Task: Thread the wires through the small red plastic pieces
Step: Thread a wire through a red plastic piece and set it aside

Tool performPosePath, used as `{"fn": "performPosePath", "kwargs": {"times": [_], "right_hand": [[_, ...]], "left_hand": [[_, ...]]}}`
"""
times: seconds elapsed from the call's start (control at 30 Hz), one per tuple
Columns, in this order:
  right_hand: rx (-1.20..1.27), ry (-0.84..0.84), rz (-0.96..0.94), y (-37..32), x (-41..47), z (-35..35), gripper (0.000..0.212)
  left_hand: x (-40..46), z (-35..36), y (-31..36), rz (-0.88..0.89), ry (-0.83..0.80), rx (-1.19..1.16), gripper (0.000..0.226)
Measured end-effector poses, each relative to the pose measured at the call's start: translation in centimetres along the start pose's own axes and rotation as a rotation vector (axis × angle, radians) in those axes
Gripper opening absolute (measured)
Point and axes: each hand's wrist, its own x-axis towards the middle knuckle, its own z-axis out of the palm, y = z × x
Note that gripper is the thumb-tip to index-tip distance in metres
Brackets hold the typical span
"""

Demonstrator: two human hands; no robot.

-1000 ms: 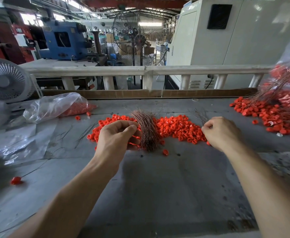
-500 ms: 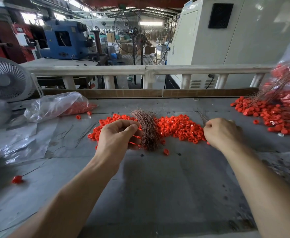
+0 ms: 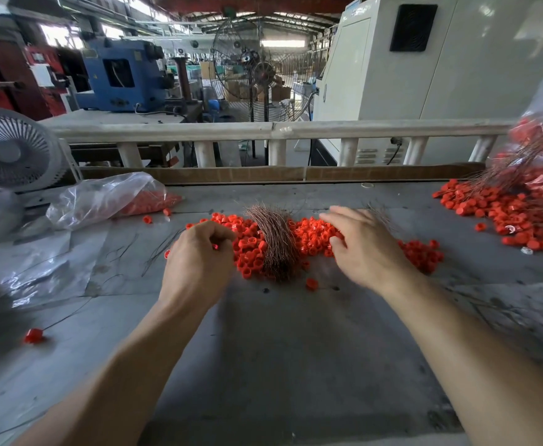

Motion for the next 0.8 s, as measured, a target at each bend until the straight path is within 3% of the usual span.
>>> {"fn": "performPosePath", "kwargs": {"times": [0.1, 0.23, 0.53, 0.8], "right_hand": [[-0.03, -0.099, -0.009, -0.5, 0.0, 0.6, 0.058], [-0.026, -0.08, -0.062, -0.6, -0.2, 0.5, 0.044], [-0.005, -0.035, -0.098, -1.1, -0.5, -0.1, 0.026], [0.067, 0.029, -0.198, -3.0, -0.8, -0.4, 0.025]], "left_hand": [[0.3, -0.2, -0.5, 0.021, -0.023, 0.143, 0.02], [0.5, 0.0, -1.1, 0.056, -0.053, 0.252, 0.021], [0.3, 1.1, -1.3, 0.162, -0.09, 0.208, 0.02], [0.4, 1.7, -1.8, 0.265, -0.117, 0.246, 0.026]]}}
